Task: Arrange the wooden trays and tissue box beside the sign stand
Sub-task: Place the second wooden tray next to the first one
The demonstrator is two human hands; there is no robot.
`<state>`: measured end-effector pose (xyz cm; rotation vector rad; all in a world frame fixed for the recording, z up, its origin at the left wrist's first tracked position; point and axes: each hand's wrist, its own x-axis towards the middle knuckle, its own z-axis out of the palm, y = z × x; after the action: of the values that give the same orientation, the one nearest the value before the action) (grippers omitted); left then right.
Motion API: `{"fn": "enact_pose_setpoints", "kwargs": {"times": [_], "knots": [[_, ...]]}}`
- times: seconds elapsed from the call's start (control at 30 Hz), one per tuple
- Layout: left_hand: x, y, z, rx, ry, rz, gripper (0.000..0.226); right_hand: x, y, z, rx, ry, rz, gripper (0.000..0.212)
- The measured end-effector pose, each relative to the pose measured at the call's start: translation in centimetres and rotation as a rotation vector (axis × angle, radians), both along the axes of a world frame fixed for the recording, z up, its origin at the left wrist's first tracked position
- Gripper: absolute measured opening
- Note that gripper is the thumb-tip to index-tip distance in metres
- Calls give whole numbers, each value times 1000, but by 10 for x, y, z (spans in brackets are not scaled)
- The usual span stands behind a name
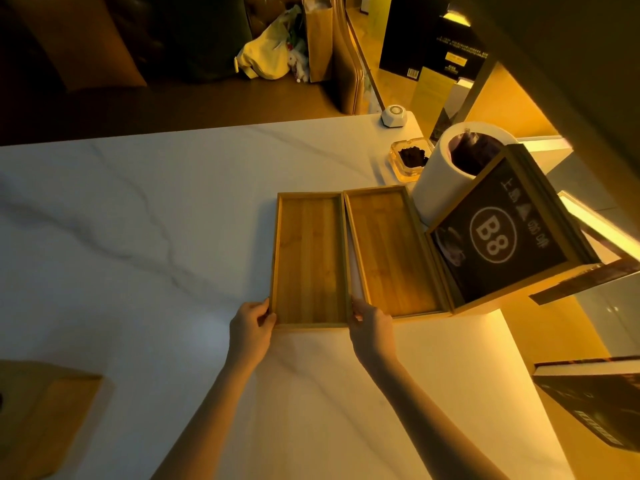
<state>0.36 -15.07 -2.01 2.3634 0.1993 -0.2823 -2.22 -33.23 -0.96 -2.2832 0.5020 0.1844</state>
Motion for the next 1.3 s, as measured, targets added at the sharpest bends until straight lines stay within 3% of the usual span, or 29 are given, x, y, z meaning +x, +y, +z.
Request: {"fn": "enact_pose_setpoints", "kwargs": {"times": [0.27, 0.43, 0.57, 0.67, 0.73, 0.93, 1.07, 1.3], "knots": [[-5, -4, -4, -8, 27, -9, 36, -12, 8, 0, -189, -100, 165, 31], [-21, -9, 2, -26, -23, -8, 42, -30, 14, -7, -373, -218, 227, 42], [-45, -15, -4, 180, -150, -128, 48, -45, 14, -14, -497, -164, 393, 59], [-59, -22, -8, 307, -97, -233, 58, -52, 12, -15, -513, -45, 488, 65], [-64, -27, -12, 331, -27, -265, 69, -52, 7, -17, -434, 3, 532, 62], [-63, -30, -21, 324, -45, -289, 100, -53, -4, -13, -423, 40, 559, 60], [-64, -32, -17, 314, -37, -288, 74, -52, -6, -14, -424, 48, 577, 61], [-64, -35, -15, 310, -14, -286, 71, -53, -10, -14, -435, 40, 596, 61]]}}
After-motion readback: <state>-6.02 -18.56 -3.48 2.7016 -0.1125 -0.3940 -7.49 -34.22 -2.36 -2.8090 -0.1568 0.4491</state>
